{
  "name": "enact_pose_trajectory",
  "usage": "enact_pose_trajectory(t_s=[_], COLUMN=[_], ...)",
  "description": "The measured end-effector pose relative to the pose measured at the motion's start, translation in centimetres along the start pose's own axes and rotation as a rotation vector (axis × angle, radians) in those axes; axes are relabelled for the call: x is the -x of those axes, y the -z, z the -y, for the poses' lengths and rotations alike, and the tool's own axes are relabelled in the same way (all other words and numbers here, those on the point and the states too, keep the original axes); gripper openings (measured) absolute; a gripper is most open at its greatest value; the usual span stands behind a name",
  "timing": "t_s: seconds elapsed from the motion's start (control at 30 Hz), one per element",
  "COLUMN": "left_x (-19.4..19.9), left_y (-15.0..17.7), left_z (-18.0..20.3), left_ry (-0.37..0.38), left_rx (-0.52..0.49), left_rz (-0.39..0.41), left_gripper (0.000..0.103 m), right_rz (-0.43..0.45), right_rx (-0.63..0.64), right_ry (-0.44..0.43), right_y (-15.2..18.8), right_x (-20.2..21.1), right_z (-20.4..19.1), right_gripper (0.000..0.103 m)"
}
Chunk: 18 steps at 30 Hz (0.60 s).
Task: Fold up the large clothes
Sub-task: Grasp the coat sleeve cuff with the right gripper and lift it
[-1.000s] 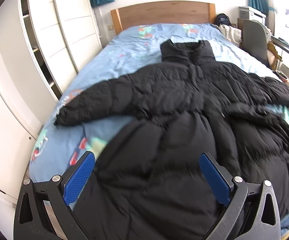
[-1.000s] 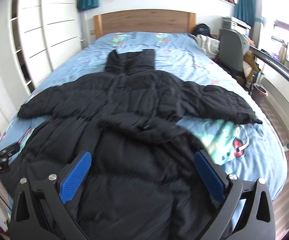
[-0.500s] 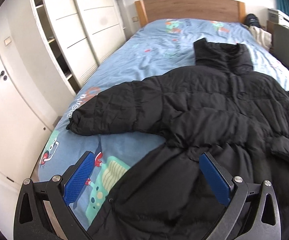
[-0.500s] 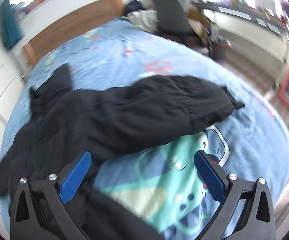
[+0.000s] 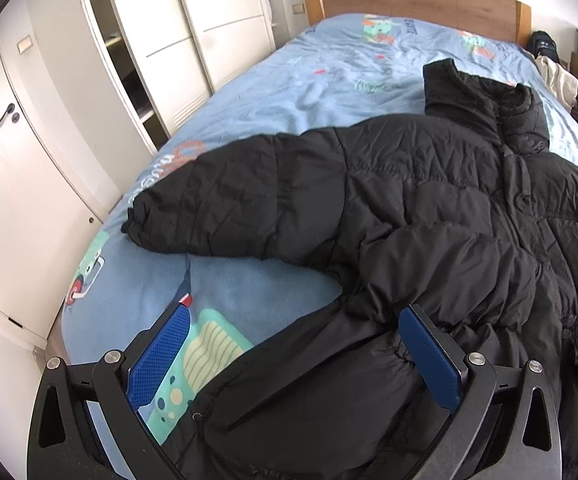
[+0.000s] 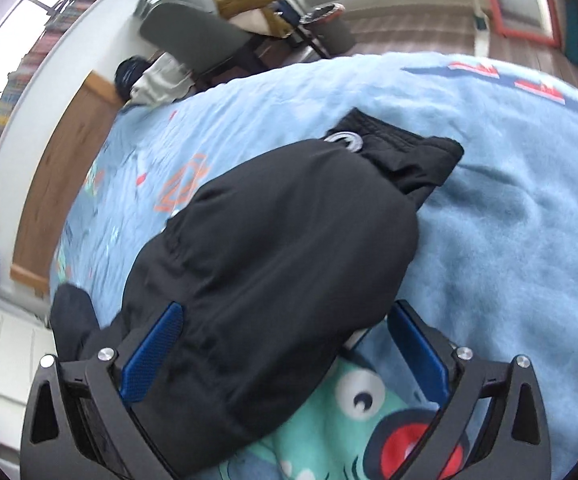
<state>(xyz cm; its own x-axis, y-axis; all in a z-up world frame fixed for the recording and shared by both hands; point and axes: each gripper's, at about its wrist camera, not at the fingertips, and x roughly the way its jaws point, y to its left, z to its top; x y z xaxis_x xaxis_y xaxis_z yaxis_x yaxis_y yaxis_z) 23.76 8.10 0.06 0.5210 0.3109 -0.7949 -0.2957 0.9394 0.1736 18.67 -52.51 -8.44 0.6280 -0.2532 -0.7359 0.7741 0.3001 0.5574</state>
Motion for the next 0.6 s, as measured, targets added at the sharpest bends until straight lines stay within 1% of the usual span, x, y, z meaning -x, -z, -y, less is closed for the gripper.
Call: enact_pose_trajectory(t_s=[0.07,0.13,0.17,0.23,0.33,0.37,0.43,0.47,0.53,0.6], left_x=[-0.1,-0.2,-0.2,-0.2,0.0,0.0,0.2,0.3,0.6,0.9], left_y=[0.3,0.5,0.6,0.7,1.0,1.1,1.3,1.5,1.7,2.0], left_z=[0.0,-0.1,-0.2,-0.5,-0.9,-1.0,-1.1,-1.2,-1.1,-1.2], left_ry=[-0.005,-0.008,-0.009,-0.006,0.006,0.015,0.036,0.052,0.069,0.081], left_rx=[-0.002,0.0,0.003,0.016,0.04,0.047,0.056,0.06,0.065,0.068], left_rz=[-0.009,-0.014,-0.014,-0.014,-0.018,-0.021,-0.023,-0.023,-0.023,-0.017], left_gripper=[0.103,0.103,0.103,0.103,0.103,0.103,0.103,0.103,0.103,0.103], right_rz=[0.002,0.005,0.004,0.003,0.0,0.0,0.001,0.004,0.014,0.03], right_rx=[-0.053,-0.083,-0.091,-0.109,-0.114,-0.106,-0.083,-0.071,-0.044,-0.004], right_ry=[-0.027,-0.05,-0.058,-0.078,-0.094,-0.094,-0.096,-0.098,-0.097,-0.103], right_y=[-0.5,-0.8,-0.9,-1.1,-1.4,-1.5,-1.5,-1.6,-1.7,-1.9], right_x=[-0.5,-0.9,-1.0,-1.1,-1.0,-0.8,-0.5,-0.2,0.4,1.3], right_z=[1.0,1.5,1.5,1.6,1.5,1.3,0.7,0.4,-0.6,-1.8], right_gripper=[0.1,0.084,0.079,0.061,0.049,0.047,0.038,0.035,0.026,0.021])
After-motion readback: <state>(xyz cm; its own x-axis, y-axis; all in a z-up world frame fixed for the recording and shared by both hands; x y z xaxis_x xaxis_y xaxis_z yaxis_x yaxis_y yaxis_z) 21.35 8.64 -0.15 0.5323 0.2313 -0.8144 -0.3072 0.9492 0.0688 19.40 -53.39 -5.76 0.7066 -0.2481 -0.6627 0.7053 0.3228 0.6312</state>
